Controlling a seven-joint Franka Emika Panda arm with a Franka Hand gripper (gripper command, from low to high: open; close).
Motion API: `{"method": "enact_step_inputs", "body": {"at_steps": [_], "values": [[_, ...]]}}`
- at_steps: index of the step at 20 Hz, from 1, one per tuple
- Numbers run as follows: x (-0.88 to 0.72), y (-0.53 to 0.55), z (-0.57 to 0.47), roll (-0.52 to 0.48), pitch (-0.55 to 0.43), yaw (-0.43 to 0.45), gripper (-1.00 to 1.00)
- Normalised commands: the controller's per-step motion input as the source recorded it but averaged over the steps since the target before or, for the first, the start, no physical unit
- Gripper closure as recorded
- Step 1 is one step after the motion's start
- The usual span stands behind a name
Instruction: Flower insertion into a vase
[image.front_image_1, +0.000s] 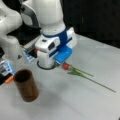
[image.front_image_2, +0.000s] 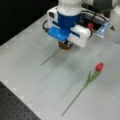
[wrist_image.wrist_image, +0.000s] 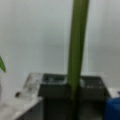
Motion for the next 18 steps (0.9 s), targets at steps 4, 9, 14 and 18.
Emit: {"method": "enact_step_inputs", "body": {"at_steps": [4,9,14,18], "values": [[-0.07,0.01,-0.05,0.115,-0.052,0.027,1.00],[-0.07,0.01,-0.05,0.115,-0.052,0.027,1.00],[-0.07,0.01,-0.05,0.115,-0.052,0.027,1.00],[-0.07,0.01,-0.05,0.115,-0.052,0.027,1.00]]}}
